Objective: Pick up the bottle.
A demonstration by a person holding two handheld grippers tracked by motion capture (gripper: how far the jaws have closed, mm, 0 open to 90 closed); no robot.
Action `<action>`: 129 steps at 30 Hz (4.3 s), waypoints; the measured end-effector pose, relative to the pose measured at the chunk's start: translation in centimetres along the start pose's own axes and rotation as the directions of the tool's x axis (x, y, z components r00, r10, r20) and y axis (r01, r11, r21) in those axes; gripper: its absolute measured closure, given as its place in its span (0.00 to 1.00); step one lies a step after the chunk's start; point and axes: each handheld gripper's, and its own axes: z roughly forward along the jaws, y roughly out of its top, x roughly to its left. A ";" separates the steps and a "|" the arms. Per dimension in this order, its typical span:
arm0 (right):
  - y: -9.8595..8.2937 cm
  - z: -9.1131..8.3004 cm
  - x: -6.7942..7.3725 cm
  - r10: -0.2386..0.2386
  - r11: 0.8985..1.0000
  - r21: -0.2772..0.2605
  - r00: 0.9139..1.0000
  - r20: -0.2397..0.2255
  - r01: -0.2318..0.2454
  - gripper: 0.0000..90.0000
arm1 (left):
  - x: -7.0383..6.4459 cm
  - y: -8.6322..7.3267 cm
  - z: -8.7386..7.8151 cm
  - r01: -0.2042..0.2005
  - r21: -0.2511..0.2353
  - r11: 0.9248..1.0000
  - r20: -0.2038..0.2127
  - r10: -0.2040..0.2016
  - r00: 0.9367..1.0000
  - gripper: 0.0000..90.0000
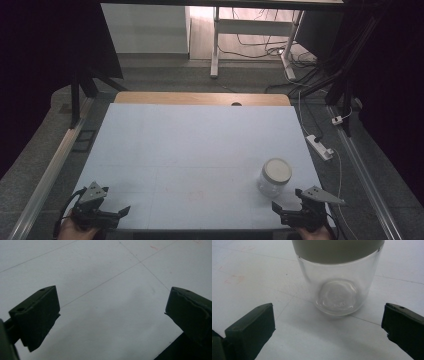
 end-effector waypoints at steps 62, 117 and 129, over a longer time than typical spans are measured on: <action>2.5 2.2 -0.6 -0.091 0.995 0.050 0.995 0.031 0.090 0.00 | 0.8 -0.1 0.1 0.063 -0.003 0.998 0.047 -0.063 0.997 0.00; 3.7 6.5 -1.4 -0.168 0.984 0.055 0.986 -0.005 0.168 0.07 | 0.7 0.0 0.2 0.055 0.016 0.998 0.051 -0.056 0.997 0.00; 3.9 6.4 -1.3 -0.181 0.982 0.059 0.983 -0.002 0.181 0.07 | 0.7 0.0 0.2 0.056 0.016 0.998 0.051 -0.057 0.997 0.00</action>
